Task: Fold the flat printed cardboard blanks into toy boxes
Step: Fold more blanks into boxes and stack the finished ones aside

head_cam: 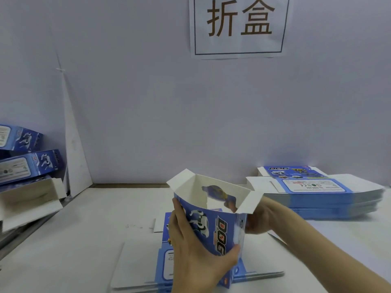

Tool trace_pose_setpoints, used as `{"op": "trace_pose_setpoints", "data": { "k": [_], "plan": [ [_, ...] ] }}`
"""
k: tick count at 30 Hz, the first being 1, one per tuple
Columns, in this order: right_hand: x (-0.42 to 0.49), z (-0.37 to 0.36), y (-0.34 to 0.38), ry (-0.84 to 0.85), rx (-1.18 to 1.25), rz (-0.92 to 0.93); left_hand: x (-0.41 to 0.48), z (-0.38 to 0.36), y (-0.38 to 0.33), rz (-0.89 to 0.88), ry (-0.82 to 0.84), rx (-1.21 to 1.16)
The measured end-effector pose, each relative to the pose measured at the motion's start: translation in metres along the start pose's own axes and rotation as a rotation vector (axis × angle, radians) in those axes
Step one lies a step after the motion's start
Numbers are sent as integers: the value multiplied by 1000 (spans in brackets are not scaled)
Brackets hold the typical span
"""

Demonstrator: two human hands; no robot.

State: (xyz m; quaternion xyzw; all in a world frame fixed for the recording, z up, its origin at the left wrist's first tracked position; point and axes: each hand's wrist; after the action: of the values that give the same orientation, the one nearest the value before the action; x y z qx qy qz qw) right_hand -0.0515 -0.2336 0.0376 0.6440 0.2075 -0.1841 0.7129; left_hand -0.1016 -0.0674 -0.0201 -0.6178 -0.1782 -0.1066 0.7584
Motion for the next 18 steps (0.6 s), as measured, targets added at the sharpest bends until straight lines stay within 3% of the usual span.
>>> {"op": "trace_pose_setpoints", "data": {
  "k": [3, 11, 14, 16, 18],
  "plan": [
    [-12, 9, 22, -168, -48, 189, -2, 1, 5, -14, 38, 46],
    [-36, 19, 65, -729, -689, 972, 2, -1, 15, -6, 54, 73],
    [-34, 15, 59, -960, -1086, 1246, 1, -2, 15, -15, 43, 78],
    [-34, 15, 59, -913, -1001, 1193, 1, -2, 16, -8, 32, 81],
    [-43, 12, 63, -724, -560, 1010, 2, -2, 17, 1, 44, 102]
  ]
}}
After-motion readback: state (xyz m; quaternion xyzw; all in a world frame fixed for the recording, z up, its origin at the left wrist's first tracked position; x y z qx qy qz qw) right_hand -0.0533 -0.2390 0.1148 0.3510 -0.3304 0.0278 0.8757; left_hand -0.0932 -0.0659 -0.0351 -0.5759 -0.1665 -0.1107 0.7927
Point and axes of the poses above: each hand's wrist, its own x-axis towards the middle knuckle, its own z-axis out of the back of the hand, y = z × x, and after that the axes turned 11 degrees about -x, right-handed
